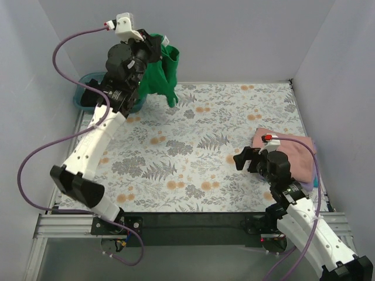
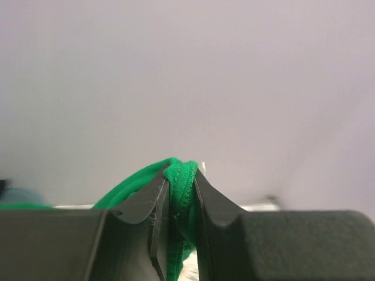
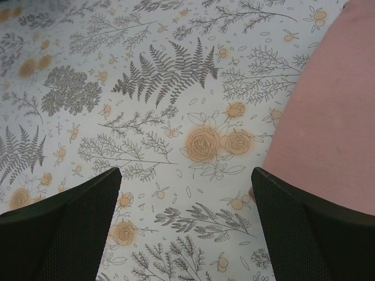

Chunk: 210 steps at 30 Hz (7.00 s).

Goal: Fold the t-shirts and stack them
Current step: Move the tshirt to the center of the board, then flatten the tshirt out

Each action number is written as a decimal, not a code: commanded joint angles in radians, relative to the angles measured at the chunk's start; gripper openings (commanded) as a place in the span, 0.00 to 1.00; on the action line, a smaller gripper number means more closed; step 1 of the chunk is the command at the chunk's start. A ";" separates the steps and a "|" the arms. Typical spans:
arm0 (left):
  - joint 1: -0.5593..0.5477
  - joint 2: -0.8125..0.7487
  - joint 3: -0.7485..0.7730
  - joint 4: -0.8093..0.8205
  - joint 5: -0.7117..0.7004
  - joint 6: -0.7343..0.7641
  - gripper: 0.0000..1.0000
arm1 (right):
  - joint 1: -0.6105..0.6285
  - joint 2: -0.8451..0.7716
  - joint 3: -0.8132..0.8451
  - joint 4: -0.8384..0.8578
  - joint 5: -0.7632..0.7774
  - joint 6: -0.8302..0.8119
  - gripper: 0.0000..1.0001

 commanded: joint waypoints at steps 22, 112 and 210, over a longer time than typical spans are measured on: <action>-0.102 -0.049 -0.547 -0.126 0.172 -0.388 0.64 | 0.002 -0.151 0.147 -0.338 -0.068 0.033 0.98; -0.553 0.257 -0.485 -0.755 -0.195 -0.684 0.28 | 0.158 0.069 -0.030 -0.244 0.177 0.252 0.98; -0.238 -0.730 0.236 -0.428 -0.039 -0.354 0.00 | 0.356 0.196 1.472 -0.501 0.095 -0.121 0.01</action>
